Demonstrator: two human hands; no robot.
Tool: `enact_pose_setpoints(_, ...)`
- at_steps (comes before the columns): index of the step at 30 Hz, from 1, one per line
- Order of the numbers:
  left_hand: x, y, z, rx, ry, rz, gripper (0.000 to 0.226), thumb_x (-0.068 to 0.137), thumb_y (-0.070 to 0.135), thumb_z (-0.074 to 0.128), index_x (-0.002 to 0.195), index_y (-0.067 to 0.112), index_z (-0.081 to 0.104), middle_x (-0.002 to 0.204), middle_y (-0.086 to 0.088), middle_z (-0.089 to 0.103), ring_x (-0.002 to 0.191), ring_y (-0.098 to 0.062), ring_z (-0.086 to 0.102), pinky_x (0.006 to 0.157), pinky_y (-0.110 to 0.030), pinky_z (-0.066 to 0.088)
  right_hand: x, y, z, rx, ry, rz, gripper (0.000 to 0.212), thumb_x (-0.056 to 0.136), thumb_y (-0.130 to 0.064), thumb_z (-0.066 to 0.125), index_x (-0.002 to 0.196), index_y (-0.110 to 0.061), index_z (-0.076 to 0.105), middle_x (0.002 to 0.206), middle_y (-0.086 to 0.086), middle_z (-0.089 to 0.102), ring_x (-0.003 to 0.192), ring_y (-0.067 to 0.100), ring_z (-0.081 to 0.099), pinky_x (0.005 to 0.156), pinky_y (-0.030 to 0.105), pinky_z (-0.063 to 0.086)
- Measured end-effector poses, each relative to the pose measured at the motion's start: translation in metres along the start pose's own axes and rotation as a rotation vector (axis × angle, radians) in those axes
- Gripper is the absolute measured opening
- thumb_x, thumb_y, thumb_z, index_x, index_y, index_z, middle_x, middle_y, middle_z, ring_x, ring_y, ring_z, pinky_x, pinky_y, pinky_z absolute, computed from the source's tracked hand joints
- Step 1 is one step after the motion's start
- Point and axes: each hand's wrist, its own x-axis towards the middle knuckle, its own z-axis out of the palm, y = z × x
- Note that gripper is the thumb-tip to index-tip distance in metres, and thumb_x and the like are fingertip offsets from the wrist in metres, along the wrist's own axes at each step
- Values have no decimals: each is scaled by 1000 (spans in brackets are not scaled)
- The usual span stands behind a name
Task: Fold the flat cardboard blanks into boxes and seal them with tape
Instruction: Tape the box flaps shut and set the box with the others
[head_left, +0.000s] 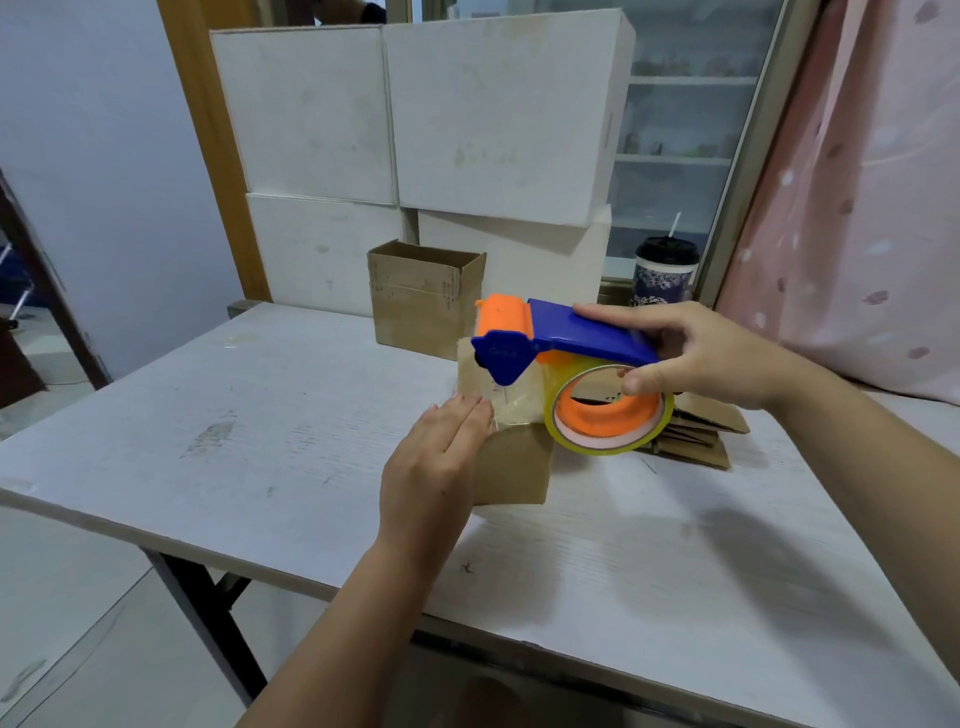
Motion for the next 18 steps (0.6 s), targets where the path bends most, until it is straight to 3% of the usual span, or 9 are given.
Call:
enact_pose_setpoints(5,2,-1,-1,20,28,40,42,61,-5,85,101,-4,71,102,-18,70,94,-31,69,77,-39,56,0,1,3,-33,37,-16,63,59,-62,74,119,-65,51,118,-29,61,105,0,62,88,17,50)
enact_pose_setpoints(10,1,-3,-2,31,0,38,43,62,-8,83,103,-3,71,105,-18,70,95,-31,68,74,-39,57,-6,6,-12,-96,-23,22,56,69,-39,76,117,-60,57,118,-39,56,106,-13,56,80,1,40)
enact_pose_setpoints(18,0,-1,-6,54,-76,43,47,64,1,84,107,-5,69,108,-22,67,99,-35,67,71,-41,57,-17,32,-9,48,16,29,64,70,-24,75,119,-60,56,120,-38,56,106,-11,58,78,3,43)
